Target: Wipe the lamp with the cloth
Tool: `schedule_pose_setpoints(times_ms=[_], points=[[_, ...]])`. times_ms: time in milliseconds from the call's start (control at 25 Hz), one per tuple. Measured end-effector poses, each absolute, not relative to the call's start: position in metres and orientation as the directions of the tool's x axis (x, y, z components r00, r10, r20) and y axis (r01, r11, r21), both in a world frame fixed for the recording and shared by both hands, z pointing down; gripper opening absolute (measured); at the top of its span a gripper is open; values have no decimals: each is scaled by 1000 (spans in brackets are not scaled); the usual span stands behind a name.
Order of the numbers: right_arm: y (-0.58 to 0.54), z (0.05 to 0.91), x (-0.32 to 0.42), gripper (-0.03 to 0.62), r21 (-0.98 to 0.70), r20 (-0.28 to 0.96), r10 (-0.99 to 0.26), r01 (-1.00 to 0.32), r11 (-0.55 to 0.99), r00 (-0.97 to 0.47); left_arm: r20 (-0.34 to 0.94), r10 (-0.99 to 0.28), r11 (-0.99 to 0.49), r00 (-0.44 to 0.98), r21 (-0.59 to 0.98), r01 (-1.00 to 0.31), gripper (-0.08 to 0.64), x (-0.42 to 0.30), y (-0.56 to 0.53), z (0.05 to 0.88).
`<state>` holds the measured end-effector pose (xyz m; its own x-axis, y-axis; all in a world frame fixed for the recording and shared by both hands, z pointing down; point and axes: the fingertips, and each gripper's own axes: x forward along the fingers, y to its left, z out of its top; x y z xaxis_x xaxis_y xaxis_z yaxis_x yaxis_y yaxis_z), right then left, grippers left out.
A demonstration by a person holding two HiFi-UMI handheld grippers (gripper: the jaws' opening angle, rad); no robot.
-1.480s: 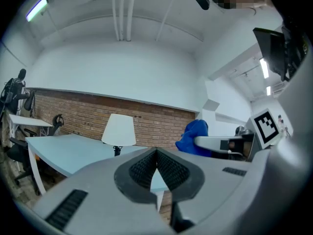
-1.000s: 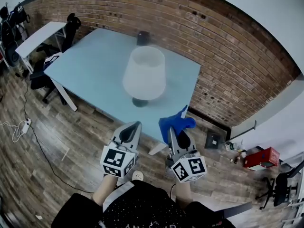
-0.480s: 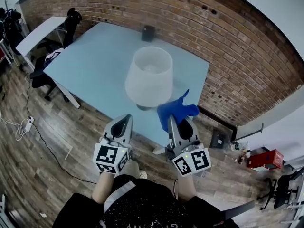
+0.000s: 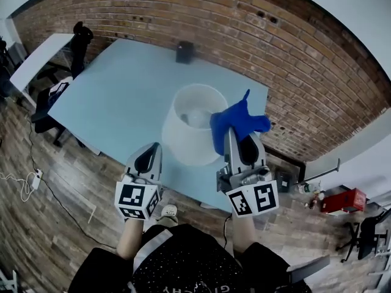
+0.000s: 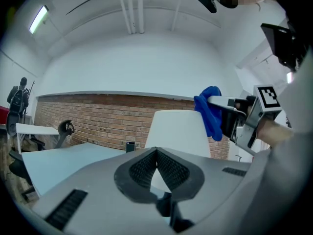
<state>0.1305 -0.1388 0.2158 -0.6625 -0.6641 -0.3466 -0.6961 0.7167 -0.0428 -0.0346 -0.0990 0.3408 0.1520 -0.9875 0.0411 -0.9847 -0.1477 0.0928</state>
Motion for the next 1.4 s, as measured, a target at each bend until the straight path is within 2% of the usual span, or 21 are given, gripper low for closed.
schedule_pose_setpoints(times_ms=[320,920,1120,1200,1400], points=[[-167,264,147,74,-147,-304,-794,-797,586,-527,75,-977,-192,198,83,-978,9,-63,-148,355],[-203,387,193,74,-192,-19,-930,-912,364,-367,129,-953,-264,274,93,-960,8,-70,-190,382],[-214,396,208,74,-175,82,-938,-931,320,-338,119,-950,-278,288,92,-956,9,-78,-200,375],[-216,370,208,74,-209,54,-926,-911,356,-374,99,-948,-294,302,90,-952,8,-80,-203,362],[-226,259,184,74,-284,-133,-827,-779,559,-546,60,-944,-322,325,53,-945,9,-82,-211,321]])
